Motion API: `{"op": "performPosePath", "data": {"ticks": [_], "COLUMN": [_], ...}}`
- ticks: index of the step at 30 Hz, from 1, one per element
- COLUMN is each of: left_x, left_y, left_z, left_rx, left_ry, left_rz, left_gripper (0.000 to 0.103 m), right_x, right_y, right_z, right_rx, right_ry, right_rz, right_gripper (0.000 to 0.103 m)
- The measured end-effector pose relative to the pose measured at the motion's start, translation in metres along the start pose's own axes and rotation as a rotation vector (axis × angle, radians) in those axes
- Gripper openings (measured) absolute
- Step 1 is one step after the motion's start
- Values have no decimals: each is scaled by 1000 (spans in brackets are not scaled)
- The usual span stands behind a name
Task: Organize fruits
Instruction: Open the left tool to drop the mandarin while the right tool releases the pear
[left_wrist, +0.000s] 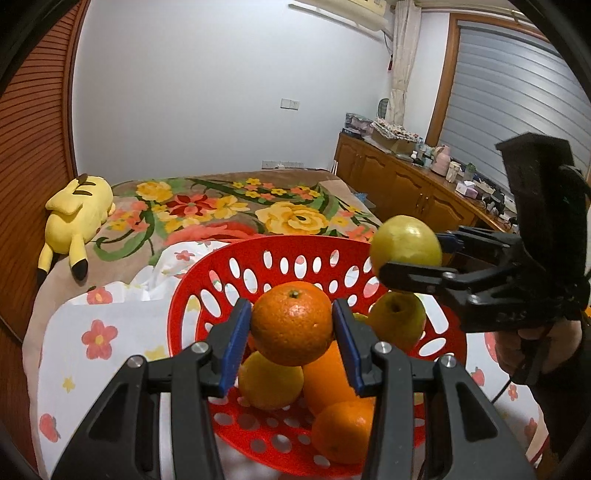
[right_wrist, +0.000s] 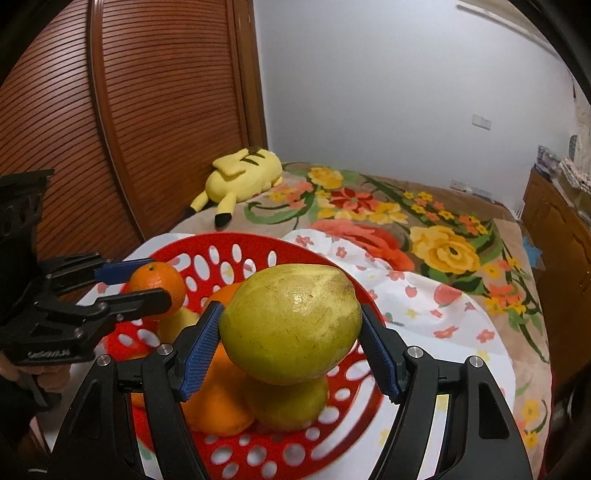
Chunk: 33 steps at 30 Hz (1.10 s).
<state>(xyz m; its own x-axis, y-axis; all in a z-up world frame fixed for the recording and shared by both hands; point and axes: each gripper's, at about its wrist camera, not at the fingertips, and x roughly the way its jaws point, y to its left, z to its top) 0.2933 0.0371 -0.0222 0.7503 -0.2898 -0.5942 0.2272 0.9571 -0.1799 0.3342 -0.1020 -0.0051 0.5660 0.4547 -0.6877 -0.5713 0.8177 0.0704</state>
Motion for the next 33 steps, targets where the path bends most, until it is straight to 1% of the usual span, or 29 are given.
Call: {"op": "performPosePath", "data": {"ticks": [6,11,20,25,31,33], "left_x": [4,9,17,22,26,26], "left_y": [3,7,18,22,24,25], "left_z": [4,8,8,7,9,9], "left_rx": [5,1,-6,-13,-20,-19], "left_ry": [2,5,14,22,29,29], "left_rz": [-2,2,9,16,26,30], "left_gripper": [44,44,44,44,45,45], "right_x": [23,37,42,43,42,38], "right_y": [-2,-3,-2,2,2,2], "right_z": [8,6,6,4,2,3], "right_rx": [-14,-17,-33,-54,-43,-41], "right_ry": [44,80,95,111,100,77], "right_rz": [10,7,6,-15,-25,-24], "right_gripper": [74,74,75,75,75,75]}}
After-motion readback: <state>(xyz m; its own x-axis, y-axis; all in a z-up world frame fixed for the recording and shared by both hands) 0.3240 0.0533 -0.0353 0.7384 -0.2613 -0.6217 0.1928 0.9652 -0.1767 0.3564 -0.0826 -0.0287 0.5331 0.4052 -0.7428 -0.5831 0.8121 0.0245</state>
